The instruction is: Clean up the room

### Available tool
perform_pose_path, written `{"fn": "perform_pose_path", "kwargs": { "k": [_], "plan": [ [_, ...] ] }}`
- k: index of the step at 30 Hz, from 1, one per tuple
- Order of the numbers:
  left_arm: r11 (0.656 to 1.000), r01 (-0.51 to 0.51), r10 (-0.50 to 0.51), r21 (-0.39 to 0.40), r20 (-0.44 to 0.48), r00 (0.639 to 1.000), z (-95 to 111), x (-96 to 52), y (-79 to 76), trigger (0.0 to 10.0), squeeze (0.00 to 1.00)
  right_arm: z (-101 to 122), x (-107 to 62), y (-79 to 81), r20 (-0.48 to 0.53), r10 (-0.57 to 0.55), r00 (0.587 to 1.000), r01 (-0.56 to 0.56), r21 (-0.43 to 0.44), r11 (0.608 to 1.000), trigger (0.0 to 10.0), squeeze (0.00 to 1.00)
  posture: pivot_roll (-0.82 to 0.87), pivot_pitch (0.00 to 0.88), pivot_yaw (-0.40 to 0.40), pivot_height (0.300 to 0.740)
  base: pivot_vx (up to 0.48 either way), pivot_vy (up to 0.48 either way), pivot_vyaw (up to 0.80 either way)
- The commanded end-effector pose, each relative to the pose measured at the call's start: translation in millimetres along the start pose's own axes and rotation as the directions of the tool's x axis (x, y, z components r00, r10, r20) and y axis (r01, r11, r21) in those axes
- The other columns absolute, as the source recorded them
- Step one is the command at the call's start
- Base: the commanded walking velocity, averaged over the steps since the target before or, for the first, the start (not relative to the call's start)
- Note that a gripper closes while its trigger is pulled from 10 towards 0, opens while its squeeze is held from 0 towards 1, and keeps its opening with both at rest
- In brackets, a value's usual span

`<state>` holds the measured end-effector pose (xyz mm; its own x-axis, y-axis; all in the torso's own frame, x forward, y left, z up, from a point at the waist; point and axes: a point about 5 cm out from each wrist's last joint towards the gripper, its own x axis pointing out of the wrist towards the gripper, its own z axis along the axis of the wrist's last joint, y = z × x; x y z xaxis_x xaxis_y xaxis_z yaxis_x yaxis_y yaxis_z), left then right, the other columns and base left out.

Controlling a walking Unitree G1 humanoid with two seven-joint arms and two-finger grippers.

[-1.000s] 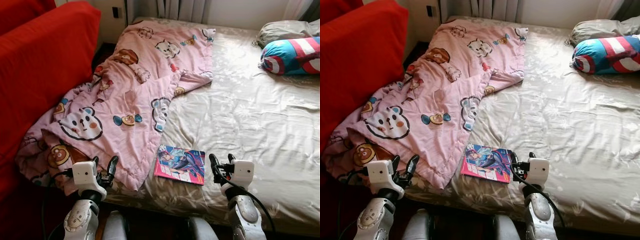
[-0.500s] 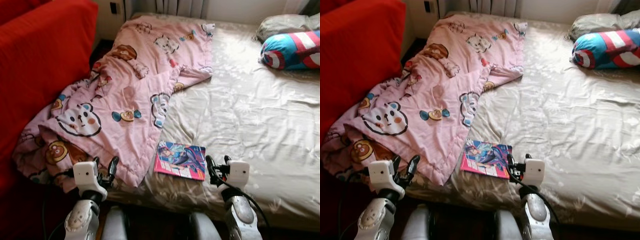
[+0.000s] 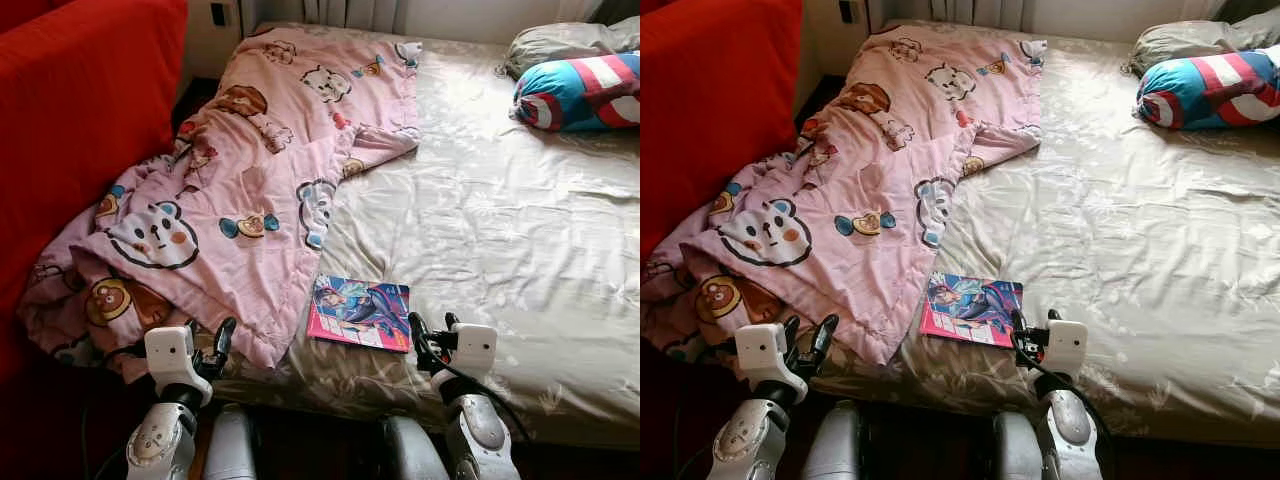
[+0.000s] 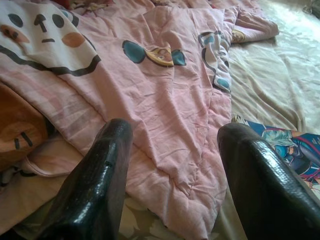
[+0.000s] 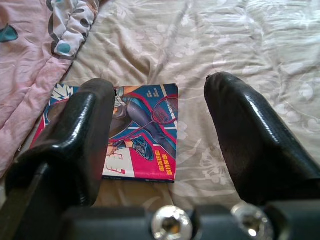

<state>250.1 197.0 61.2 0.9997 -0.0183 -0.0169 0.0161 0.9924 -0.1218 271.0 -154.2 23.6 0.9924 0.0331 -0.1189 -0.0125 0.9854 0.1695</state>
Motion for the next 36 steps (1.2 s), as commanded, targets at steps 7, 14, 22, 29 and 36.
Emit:
{"fn": "perform_pose_path", "kwargs": {
  "k": [7, 14, 22, 29, 36],
  "plan": [
    [1.000, 0.000, 0.000, 0.004, -0.030, 1.000, -3.7, -2.5, 0.0, 10.0, 0.00, -7.9, -3.4, -2.3, -0.034, -0.014, 0.999, 0.015, 0.018, 1.000, 10.0, 0.00, 0.09, 0.216, -0.039, 0.628, 0.000, 0.463, 0.00],
    [1.000, 0.008, -0.008, 0.016, -0.028, 1.000, -3.1, -3.4, -0.5, 10.0, 0.00, -8.9, -3.2, -4.5, -0.041, -0.026, 0.999, 0.027, 0.020, 0.999, 10.0, 0.00, 0.09, 0.219, -0.037, 0.628, 0.000, 0.000, 0.00],
    [1.000, 0.021, -0.021, 0.015, -0.036, 0.999, -5.0, -4.7, -1.4, 10.0, 0.00, -9.5, -2.8, -7.4, -0.045, -0.040, 0.998, 0.041, 0.023, 0.999, 10.0, 0.00, 0.09, 0.224, -0.033, 0.628, 0.000, 0.000, 0.00],
    [0.999, 0.028, -0.027, 0.021, -0.037, 0.999, -3.9, -4.5, -1.9, 10.0, 0.00, -9.8, -3.1, -12.1, -0.048, -0.052, 0.997, 0.053, 0.026, 0.998, 10.0, 0.00, 0.09, 0.227, -0.030, 0.628, 0.000, 0.000, 0.00],
    [0.999, 0.030, -0.029, 0.025, -0.040, 0.999, -4.0, -4.5, -1.2, 10.0, 0.00, -11.7, -4.3, -9.4, -0.054, -0.027, 0.998, 0.029, 0.034, 0.999, 10.0, 0.00, 0.09, 0.229, -0.028, 0.628, 0.000, 0.000, 0.00]
  ]
}}
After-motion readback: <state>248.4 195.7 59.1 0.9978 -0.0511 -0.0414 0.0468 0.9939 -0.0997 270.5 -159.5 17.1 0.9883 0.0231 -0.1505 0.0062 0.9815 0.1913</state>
